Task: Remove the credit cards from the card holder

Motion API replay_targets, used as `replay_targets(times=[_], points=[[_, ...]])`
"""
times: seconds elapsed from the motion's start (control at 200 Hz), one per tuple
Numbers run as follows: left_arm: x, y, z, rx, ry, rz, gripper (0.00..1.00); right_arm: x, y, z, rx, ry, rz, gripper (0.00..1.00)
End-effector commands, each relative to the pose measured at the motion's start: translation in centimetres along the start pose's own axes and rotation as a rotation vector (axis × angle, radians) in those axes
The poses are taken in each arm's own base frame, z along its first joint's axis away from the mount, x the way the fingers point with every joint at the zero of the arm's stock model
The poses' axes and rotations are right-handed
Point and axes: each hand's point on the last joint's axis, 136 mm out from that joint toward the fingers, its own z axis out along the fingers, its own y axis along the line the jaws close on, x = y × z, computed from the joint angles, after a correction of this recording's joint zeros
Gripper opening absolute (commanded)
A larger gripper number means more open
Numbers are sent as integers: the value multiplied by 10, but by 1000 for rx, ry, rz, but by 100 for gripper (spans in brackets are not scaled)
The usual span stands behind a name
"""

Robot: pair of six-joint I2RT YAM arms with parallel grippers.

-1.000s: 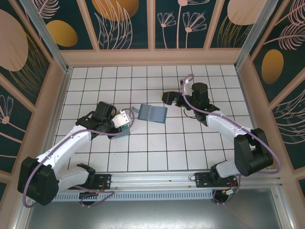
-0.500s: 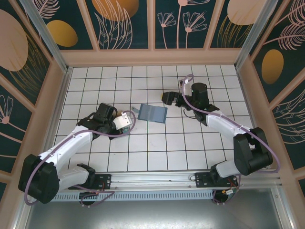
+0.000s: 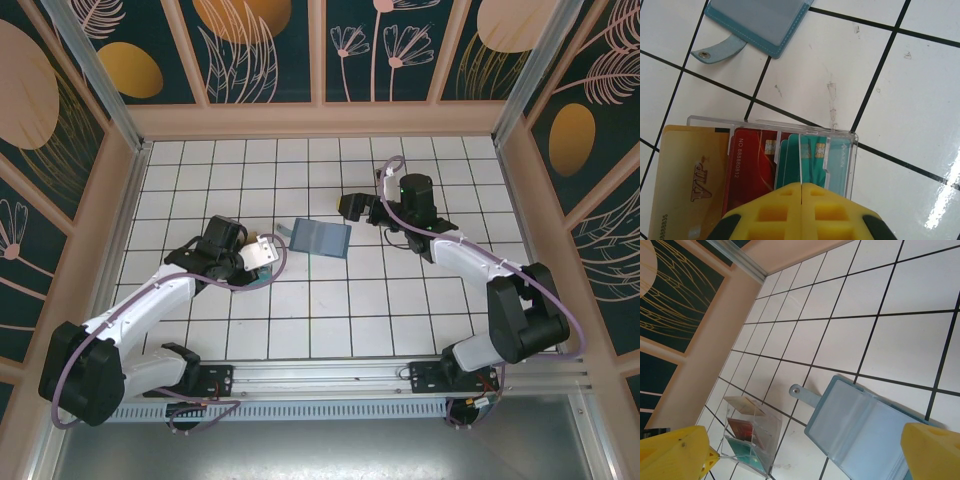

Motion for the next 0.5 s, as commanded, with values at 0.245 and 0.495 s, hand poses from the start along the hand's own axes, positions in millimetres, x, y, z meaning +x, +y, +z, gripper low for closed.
replay_targets(times=[0.245, 0.495], points=[[4, 7, -6, -4, 70, 113, 0, -9, 12, 2, -42, -9, -2, 99], [2, 7, -6, 19, 74, 139, 0, -9, 12, 2, -41, -11, -2, 99]])
